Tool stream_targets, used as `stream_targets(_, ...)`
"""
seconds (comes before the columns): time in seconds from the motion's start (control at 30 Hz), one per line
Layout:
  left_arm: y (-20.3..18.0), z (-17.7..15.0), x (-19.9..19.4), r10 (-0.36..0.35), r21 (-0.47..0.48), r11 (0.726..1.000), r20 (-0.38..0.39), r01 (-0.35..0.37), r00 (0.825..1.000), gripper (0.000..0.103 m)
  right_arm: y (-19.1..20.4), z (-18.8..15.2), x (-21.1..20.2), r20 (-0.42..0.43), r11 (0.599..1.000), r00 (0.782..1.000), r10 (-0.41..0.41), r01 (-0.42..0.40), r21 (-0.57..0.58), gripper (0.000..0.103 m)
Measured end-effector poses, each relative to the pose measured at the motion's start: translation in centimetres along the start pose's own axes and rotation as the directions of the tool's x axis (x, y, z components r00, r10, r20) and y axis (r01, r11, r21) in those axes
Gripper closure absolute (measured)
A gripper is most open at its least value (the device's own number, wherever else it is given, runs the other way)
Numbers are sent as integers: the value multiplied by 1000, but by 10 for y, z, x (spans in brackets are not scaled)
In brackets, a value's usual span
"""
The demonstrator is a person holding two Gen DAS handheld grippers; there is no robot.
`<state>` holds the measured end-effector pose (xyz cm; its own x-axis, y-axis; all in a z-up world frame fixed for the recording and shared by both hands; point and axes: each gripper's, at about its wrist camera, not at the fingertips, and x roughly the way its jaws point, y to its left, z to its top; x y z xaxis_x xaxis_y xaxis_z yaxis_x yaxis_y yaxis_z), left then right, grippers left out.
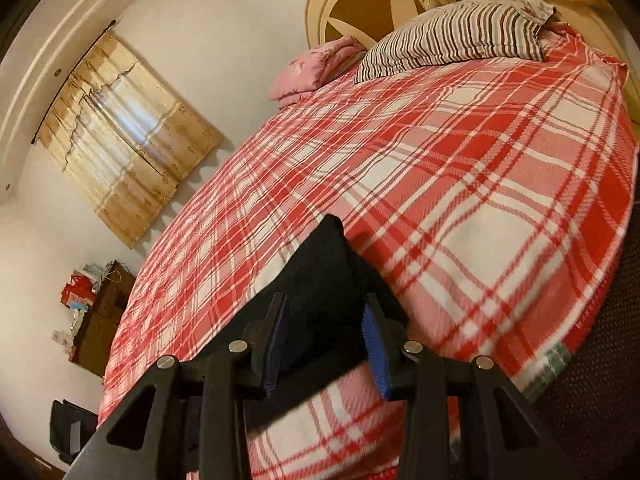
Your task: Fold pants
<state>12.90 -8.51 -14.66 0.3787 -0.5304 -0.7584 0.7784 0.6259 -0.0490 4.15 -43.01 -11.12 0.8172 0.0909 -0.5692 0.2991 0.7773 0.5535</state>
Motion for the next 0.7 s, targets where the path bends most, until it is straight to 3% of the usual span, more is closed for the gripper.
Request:
stream_targets(0.03,2,0,-1,-11,-8,1000,4,11,1000,96,3,1,2,-5,1000,1000,-7,7,-14,95)
stream_targets(0.07,4,1,-3,-20,-17,1000,9,20,1000,96,5,2,2,-3,1000,1000,-13,13,-24,97)
stream_targets(0.33,21,4,-26,-119,-89,988,89,127,989,97,30,6,-21,43,993,998,38,-33,-116,97)
stream_targets(0.53,5,-12,-16,-164,-54,985,42,166,986,97,-11,-9,-16,-14,1000,1000,11,-12,-15,97)
stream_targets(0.7,1,-24,-7,-166,-41,985,4,166,986,97,-25,-15,-12,-29,1000,1000,7,-7,-2,97)
